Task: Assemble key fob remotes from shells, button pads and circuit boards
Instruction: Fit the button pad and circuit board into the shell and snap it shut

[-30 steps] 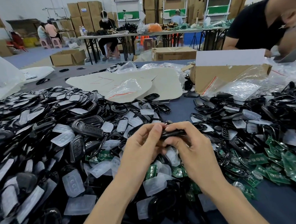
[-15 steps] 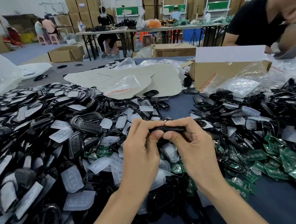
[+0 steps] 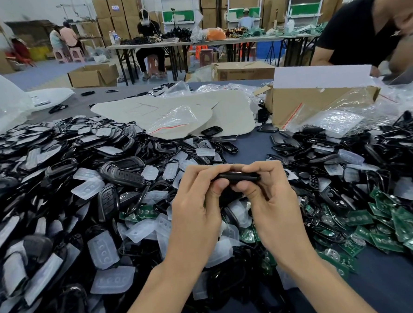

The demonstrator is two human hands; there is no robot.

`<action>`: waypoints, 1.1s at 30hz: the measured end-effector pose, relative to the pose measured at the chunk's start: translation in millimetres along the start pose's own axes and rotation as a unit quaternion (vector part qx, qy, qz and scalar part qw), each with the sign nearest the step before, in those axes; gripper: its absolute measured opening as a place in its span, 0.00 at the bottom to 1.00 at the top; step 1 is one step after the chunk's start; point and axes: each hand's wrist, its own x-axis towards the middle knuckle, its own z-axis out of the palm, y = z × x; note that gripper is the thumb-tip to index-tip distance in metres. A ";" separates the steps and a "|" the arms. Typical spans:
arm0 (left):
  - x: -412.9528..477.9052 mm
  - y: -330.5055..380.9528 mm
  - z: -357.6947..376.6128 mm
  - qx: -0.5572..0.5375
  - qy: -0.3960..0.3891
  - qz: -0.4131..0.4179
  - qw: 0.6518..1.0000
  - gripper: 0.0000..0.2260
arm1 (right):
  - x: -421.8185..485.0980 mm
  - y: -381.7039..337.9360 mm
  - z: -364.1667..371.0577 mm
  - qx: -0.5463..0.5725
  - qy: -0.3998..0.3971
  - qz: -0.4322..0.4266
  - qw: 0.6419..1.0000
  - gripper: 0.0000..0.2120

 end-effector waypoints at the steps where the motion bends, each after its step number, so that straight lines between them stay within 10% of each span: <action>1: 0.2 -3.4 -1.3 0.015 -0.018 0.011 1.000 0.10 | 0.3 2.2 -1.7 -0.026 -0.007 -0.009 1.000 0.14; 10: -1.2 -18.1 -6.1 0.170 -0.178 0.077 0.966 0.30 | 0.4 8.1 -6.3 -0.108 -0.047 -0.069 0.991 0.18; 33: 2.2 -7.2 -4.0 -0.009 -0.124 -0.071 0.990 0.26 | 2.4 6.1 -1.5 -0.028 0.031 -0.012 0.999 0.17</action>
